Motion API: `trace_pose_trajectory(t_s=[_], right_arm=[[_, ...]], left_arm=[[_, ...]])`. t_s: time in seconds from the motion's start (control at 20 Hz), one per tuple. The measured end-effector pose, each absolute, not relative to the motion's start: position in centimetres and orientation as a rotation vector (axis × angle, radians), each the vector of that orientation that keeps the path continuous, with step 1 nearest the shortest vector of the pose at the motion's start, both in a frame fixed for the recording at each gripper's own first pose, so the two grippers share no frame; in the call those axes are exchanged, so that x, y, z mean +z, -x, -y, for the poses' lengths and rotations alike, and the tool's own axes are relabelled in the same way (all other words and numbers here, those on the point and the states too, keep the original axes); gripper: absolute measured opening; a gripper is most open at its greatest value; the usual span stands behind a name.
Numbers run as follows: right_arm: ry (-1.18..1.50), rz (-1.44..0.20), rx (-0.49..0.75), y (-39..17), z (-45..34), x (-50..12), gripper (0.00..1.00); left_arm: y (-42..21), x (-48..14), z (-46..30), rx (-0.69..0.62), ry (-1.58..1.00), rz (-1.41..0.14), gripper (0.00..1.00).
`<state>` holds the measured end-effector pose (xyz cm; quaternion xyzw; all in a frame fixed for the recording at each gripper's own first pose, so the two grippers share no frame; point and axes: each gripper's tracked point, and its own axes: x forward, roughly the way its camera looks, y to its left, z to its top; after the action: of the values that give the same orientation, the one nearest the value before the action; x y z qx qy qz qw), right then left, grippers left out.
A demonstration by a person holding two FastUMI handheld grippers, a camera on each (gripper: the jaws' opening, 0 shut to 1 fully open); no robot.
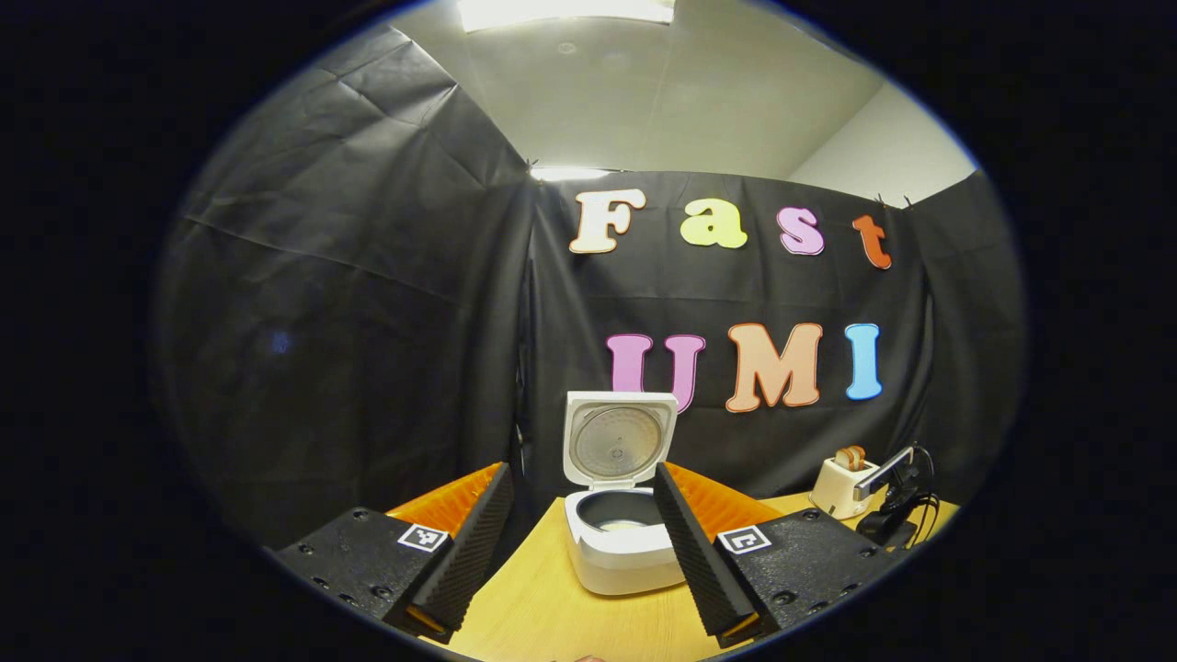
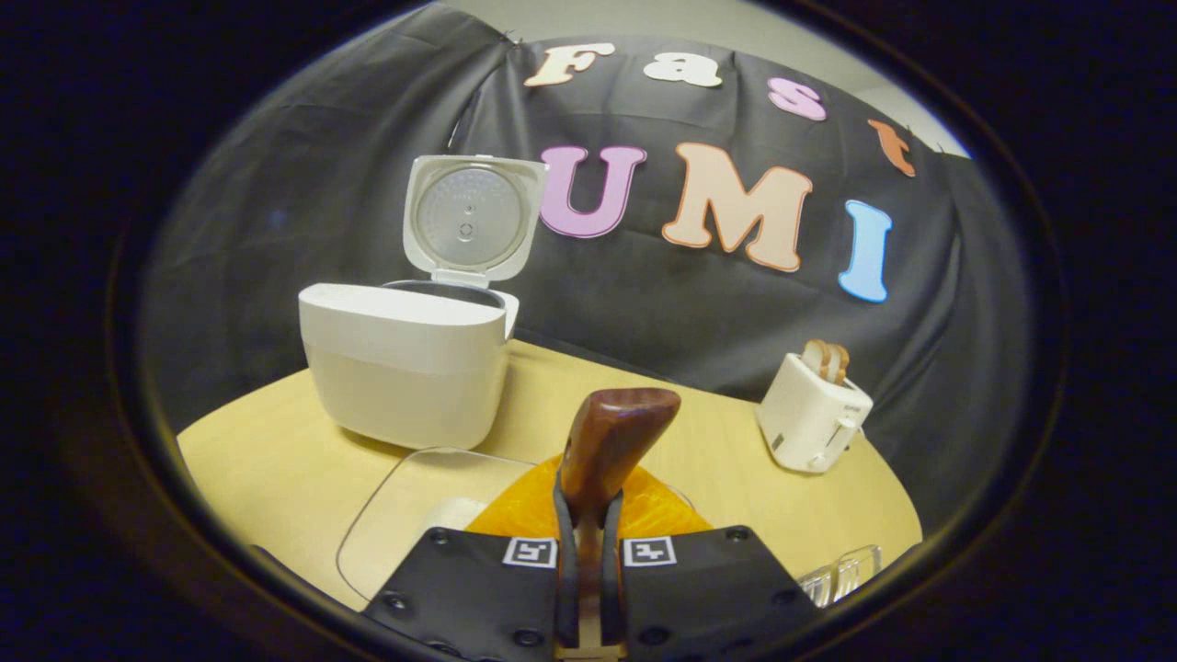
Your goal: Close the left gripper, press the button to open the rice cooker; take a wooden spoon from the chopstick holder with the right hand, scoop a spoonful of rice and pour it into the rice cooker, then put the wooden spoon back into the chopstick holder.
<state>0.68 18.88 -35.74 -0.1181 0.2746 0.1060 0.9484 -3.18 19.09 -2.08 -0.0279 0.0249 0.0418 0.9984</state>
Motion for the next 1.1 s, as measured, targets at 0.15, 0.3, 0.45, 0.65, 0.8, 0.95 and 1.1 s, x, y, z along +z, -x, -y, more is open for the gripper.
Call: trace_pose_trajectory(t_s=[0.15, 0.3, 0.45, 0.65, 0.8, 0.95, 1.1], right_arm=[[0.123, -0.614, 0.199, -0.6, -19.6, -36.2, 0.12], [-0.025, -0.673, 0.164, -0.6, -19.6, -36.8, 0.12], [-0.178, -0.727, 0.108, -0.4, -18.9, -37.2, 0.11], [-0.389, -0.8, 0.005, -0.8, -16.9, -38.2, 0.11], [-0.523, -0.834, -0.065, -0.6, -15.5, -38.5, 0.11], [-0.606, -0.826, -0.102, -1.2, -14.5, -37.6, 0.11], [-0.677, -0.806, -0.121, -1.7, -13.8, -36.1, 0.11]], left_arm=[[3.4, -2.1, -19.7, 0.088, 0.055, -0.051, 0.87], [3.4, -2.1, -20.0, 0.093, 0.058, -0.05, 0.9], [3.5, -2.2, -20.3, 0.098, 0.061, -0.048, 0.9], [3.5, -1.9, -20.1, 0.097, 0.064, -0.043, 0.9], [3.5, -1.5, -20.0, 0.092, 0.055, -0.038, 0.9], [3.4, -1.4, -19.6, 0.084, 0.055, -0.038, 0.9], [3.3, -1.3, -19.3, 0.076, 0.065, -0.041, 0.9]])
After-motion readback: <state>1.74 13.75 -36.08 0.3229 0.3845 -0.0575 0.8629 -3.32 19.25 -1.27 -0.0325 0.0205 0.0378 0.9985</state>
